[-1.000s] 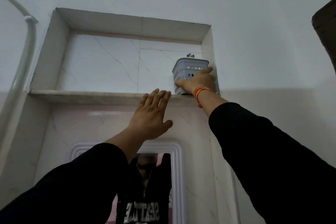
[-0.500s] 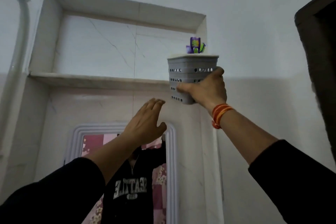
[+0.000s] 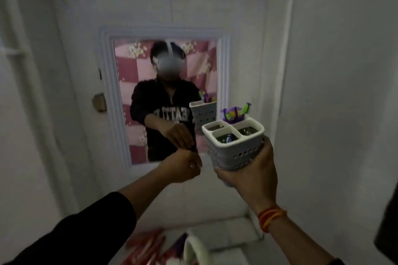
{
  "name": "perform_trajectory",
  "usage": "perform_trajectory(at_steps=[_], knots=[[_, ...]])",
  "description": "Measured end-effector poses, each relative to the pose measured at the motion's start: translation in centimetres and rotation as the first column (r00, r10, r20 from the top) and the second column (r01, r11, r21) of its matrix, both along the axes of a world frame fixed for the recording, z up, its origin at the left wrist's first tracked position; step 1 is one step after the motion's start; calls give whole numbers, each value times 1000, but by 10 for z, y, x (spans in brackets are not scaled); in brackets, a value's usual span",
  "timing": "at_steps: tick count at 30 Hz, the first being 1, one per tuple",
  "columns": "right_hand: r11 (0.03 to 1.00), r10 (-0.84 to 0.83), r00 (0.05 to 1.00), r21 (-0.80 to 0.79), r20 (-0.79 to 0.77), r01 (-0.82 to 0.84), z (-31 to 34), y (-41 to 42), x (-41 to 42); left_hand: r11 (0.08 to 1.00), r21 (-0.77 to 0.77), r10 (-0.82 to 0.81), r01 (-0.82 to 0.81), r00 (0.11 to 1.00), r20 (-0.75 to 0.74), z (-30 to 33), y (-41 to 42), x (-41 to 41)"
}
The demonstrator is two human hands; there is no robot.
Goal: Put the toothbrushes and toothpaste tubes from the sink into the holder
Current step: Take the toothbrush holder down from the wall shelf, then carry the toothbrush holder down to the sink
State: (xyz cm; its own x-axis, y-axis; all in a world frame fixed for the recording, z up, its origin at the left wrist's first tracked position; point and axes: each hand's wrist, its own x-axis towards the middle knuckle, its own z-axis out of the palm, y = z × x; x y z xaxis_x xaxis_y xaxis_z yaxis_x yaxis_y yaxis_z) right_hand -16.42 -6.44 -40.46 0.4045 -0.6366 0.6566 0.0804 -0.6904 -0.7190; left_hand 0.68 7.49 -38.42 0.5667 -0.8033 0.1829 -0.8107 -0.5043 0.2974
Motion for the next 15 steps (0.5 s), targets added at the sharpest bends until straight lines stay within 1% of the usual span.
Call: perform_trajectory(at_steps=[3, 5, 8, 10, 13, 15], knots=[[995, -66, 990, 62, -123, 74, -76, 9, -7, 980, 199, 47, -24, 993, -111, -63, 0, 3], [989, -76, 977, 107, -198, 98, -117, 11, -12, 955, 295, 85, -33, 982, -167, -100, -2, 7], [976, -59, 952, 183, -302, 119, -174, 13, -18, 925, 377, 121, -34, 970, -209, -144, -7, 15], [964, -26, 939, 239, -344, 114, -204, 17, -23, 908, 418, 129, -20, 964, -234, -166, -11, 18], [939, 8, 931, 323, -366, 119, -240, 25, -30, 873, 487, 130, 22, 952, -277, -195, -18, 25], [923, 17, 925, 361, -380, 132, -256, 30, -33, 851, 518, 110, 83, 937, -332, -209, -22, 29]])
